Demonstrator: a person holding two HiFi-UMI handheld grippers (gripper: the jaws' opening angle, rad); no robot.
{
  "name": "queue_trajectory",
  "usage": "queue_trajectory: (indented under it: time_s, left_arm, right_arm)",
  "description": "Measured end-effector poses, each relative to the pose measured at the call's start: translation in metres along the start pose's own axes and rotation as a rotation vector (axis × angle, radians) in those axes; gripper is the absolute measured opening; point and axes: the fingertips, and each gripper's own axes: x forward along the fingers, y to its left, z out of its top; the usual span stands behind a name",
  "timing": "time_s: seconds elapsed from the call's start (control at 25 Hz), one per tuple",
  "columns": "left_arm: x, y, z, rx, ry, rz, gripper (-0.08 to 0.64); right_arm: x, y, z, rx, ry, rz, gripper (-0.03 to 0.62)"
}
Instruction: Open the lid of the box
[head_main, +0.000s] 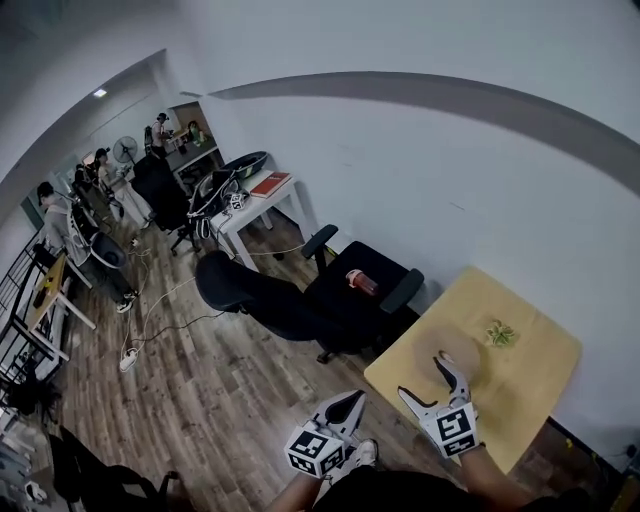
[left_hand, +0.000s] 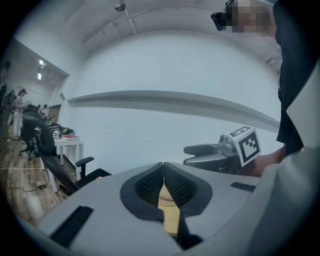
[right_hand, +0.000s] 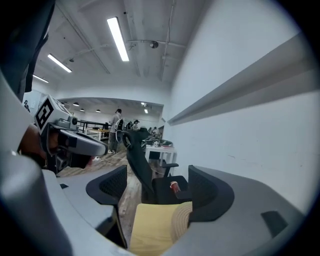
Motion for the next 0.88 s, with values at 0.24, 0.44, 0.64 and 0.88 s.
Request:
queue_trajectory:
  time_s: [0.24, 0.44, 0.64, 0.88]
  left_arm:
    - [0.045, 0.038, -0.003, 0.032, 0.056, -0.138, 0.020]
    - [0.071, 0.077, -0.011, 0.036, 0.085, -0.209, 0.020]
    - [0.086, 0.102, 0.001, 0.032, 0.088, -0.265, 0.020]
    - [0.098, 0.109, -0.007, 0.019, 0.116, -0.332, 0.020]
  right_arm:
    - [0.029, -0.031, -0.009, 0.032, 0.020, -0.108, 0.394]
    - [0.055, -0.047, -0.047, 0.024, 0.125, -0.167, 0.394]
    - [0.058, -0.064, -0.073, 0.122, 0.188, -0.225, 0.393]
    - [0.060, -0.072, -0.109, 0.239, 0.279, -0.269, 0.357]
